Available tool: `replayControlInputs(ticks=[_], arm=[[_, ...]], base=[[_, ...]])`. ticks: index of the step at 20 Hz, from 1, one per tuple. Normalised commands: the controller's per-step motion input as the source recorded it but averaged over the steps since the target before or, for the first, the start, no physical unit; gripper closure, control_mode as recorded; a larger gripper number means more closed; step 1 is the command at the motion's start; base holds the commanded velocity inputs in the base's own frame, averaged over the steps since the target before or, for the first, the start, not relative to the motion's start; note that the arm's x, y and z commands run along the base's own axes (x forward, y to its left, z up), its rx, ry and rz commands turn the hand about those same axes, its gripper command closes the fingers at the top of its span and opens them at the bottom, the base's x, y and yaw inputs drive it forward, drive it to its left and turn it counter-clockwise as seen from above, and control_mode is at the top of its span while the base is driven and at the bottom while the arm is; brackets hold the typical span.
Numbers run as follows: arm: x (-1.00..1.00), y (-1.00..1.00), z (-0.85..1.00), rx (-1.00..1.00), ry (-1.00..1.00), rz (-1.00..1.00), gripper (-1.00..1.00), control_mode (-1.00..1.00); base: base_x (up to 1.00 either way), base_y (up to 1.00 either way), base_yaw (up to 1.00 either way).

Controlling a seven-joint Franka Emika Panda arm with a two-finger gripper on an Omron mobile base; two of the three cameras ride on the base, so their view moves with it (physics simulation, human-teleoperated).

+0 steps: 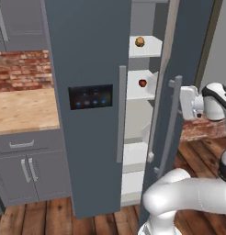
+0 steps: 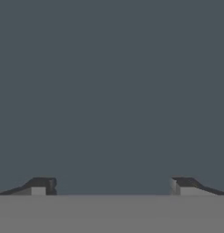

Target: Pick up the frozen chicken drumstick from the freezer, place it on any shelf in the fridge, and close the fridge and freezer doors when done.

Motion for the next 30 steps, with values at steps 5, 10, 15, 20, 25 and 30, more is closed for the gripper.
replayControlInputs(ticks=[5, 10, 15, 20, 25, 30], arm=[[0.42, 0.10, 0.10, -0.08, 0.00, -0.24, -1.00, -1.00], [0.44, 0.18, 0.03, -0.07, 0.00, -0.24, -1.00, -1.00], [0.45, 0.20, 0.00, -0.05, 0.00, -0.23, -1.00, -1.00], [0.44, 0.19, 0.00, -0.05, 0.00, -0.22, -1.00, -1.00], [0.40, 0.17, 0.00, -0.05, 0.00, -0.21, -1.00, -1.00], [0.35, 0.20, 0.00, -0.05, 0.00, -0.21, -1.00, -1.00]], base=[[0.00, 0.00, 0.00], [0.00, 0.00, 0.00], [0.00, 0.00, 0.00], [0.00, 0.00, 0.00], [0.00, 0.00, 0.00], [0.00, 0.00, 0.00]])
